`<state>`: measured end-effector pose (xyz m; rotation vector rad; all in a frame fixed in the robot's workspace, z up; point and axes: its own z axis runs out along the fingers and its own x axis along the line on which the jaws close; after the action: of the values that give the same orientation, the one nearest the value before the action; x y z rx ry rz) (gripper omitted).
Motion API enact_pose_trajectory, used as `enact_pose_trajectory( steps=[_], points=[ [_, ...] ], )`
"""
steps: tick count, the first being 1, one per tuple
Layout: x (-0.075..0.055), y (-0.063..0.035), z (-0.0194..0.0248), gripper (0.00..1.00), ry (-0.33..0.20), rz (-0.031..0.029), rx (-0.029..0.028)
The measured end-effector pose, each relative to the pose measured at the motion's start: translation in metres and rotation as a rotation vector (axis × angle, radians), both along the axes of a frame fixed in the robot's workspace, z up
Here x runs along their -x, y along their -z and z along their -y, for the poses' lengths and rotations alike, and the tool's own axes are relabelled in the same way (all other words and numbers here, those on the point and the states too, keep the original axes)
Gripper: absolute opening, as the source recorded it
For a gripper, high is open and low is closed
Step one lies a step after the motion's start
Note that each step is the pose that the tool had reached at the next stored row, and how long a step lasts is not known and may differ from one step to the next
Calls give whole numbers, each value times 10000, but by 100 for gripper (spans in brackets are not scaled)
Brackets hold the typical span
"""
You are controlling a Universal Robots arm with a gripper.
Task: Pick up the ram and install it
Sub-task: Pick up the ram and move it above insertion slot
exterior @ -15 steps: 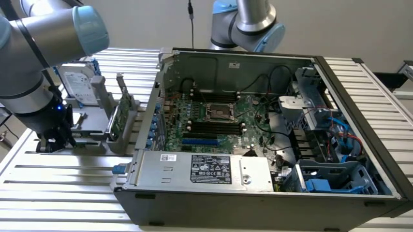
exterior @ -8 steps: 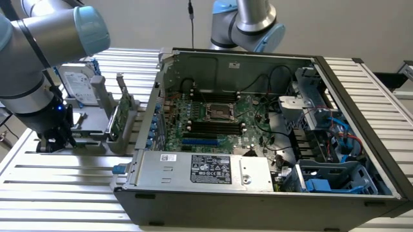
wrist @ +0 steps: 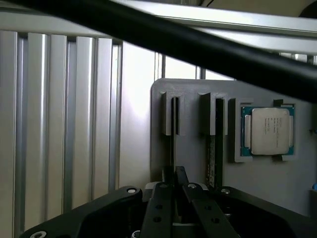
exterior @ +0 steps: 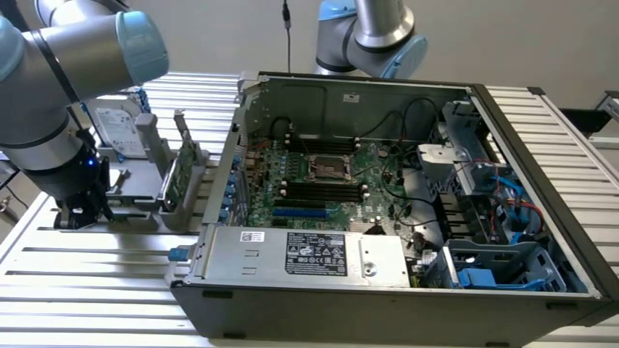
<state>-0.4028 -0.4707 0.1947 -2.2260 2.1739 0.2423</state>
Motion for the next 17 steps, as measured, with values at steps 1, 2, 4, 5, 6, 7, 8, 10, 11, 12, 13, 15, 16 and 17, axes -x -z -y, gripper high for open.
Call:
enact_pose_trajectory(
  steps=[1,2,4,5,6,7,8,10,11,12,13,15,16,17],
  points=[
    [-2,-2,0,14,6,-11,13],
    [-3,-5,1,14,9,-16,28],
    [-7,-8,0,14,17,-26,61],
    [-9,-8,0,14,21,-32,75],
    [-13,-9,1,14,23,-40,90],
    [-16,-10,1,14,27,-44,101],
    [-19,-9,0,14,30,-44,111],
    [-25,-9,1,14,33,-44,119],
    [-28,-9,1,14,34,-44,120],
    [-31,-9,1,14,34,-44,121],
    [-33,-9,0,14,36,-44,121],
    [-40,-9,0,14,39,-44,121],
    [-43,-9,0,14,41,-44,121],
    [-46,-9,0,14,41,-46,121]
  ],
)
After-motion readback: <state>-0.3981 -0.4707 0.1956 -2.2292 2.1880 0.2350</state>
